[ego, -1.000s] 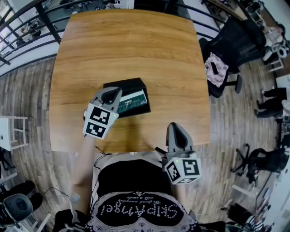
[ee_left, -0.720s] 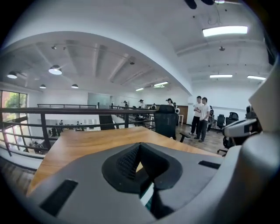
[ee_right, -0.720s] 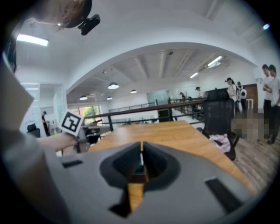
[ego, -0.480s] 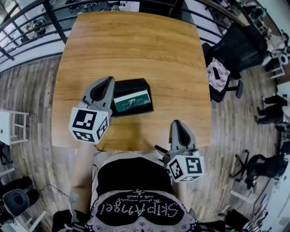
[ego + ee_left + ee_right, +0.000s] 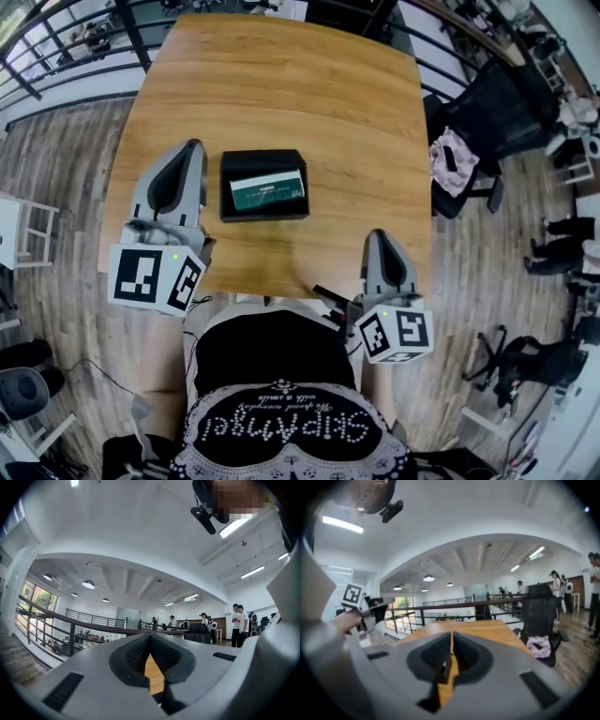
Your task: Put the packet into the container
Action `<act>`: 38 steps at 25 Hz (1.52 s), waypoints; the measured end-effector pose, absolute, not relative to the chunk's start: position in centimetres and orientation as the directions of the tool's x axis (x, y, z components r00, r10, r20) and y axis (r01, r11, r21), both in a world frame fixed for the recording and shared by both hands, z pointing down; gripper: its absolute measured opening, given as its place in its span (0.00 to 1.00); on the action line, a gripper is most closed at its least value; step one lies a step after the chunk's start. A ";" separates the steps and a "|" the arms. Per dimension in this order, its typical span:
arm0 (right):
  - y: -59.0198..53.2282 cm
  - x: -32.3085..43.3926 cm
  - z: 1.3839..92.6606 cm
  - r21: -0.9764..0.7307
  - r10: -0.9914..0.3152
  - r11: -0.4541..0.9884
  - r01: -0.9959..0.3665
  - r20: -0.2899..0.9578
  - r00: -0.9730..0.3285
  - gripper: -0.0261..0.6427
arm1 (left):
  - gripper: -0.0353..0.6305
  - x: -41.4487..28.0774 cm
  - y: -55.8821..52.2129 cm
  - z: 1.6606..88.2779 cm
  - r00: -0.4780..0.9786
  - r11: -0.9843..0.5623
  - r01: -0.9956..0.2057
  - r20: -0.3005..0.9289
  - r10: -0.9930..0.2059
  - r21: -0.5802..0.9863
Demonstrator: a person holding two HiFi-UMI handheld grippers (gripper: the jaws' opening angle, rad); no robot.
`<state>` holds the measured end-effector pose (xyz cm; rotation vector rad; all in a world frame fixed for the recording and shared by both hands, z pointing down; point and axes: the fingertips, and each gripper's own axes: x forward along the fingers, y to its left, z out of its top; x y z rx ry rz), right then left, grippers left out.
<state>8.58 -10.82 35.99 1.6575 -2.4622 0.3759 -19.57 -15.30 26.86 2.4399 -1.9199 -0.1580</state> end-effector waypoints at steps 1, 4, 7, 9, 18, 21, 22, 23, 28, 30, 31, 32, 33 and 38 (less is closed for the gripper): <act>-10.7 9.0 35.8 -0.121 -0.888 0.362 -0.924 0.258 -0.381 0.10 | 0.09 -19.4 -14.6 26.4 0.220 -0.226 -0.970 -0.070 -0.973 0.091; -10.3 10.4 35.5 -0.116 -0.884 0.371 -0.921 0.258 -0.389 0.10 | 0.09 -18.7 -12.5 25.3 0.191 -0.199 -0.975 -0.092 -0.977 0.094; -9.7 11.7 35.5 -0.112 -0.878 0.384 -0.917 0.263 -0.400 0.09 | 0.09 -17.6 -10.0 24.6 0.168 -0.179 -0.978 -0.107 -0.980 0.103; -9.3 12.5 35.3 -0.109 -0.875 0.393 -0.913 0.259 -0.408 0.09 | 0.09 -17.0 -8.3 24.4 0.149 -0.161 -0.982 -0.114 -0.982 0.104; -7.3 14.9 35.7 -0.110 -0.861 0.433 -0.895 0.242 -0.446 0.10 | 0.09 -15.4 -3.1 25.2 0.058 -0.071 -0.992 -0.121 -0.991 0.108; -6.8 15.0 35.2 -0.118 -0.860 0.449 -0.886 0.213 -0.464 0.10 | 0.09 -15.4 -1.9 25.8 0.035 -0.046 -0.994 -0.104 -0.994 0.099; -6.7 15.0 35.0 -0.119 -0.859 0.455 -0.883 0.204 -0.470 0.09 | 0.09 -15.5 -1.4 26.1 0.024 -0.033 -0.995 -0.096 -0.995 0.096; -6.5 15.0 34.9 -0.120 -0.857 0.460 -0.880 0.199 -0.475 0.10 | 0.09 -15.4 -1.0 26.4 0.016 -0.024 -0.995 -0.087 -0.996 0.093; -5.7 14.9 35.0 -0.131 -0.851 0.472 -0.872 0.189 -0.489 0.09 | 0.09 -14.9 0.8 28.1 0.011 -0.015 -0.996 -0.047 -0.999 0.084; -5.3 14.8 35.0 -0.138 -0.850 0.474 -0.870 0.186 -0.493 0.10 | 0.09 -15.0 1.5 28.7 0.003 -0.006 -0.997 -0.033 -0.999 0.080; -5.1 14.8 35.0 -0.140 -0.850 0.475 -0.869 0.184 -0.494 0.10 | 0.09 -15.1 1.9 29.0 -0.003 0.000 -0.997 -0.025 -1.000 0.081; -4.9 14.8 35.0 -0.143 -0.849 0.476 -0.868 0.182 -0.496 0.10 | 0.09 -15.1 2.2 29.3 -0.009 0.008 -0.996 -0.016 -1.000 0.084; -4.8 14.9 35.0 -0.145 -0.848 0.477 -0.867 0.181 -0.497 0.09 | 0.09 -15.1 2.5 29.7 -0.015 0.015 -0.996 -0.007 -1.000 0.088; -4.2 14.8 35.2 -0.137 -0.843 0.487 -0.862 0.182 -0.506 0.09 | 0.09 -15.3 3.7 31.4 -0.036 0.039 -0.994 0.028 -0.999 0.105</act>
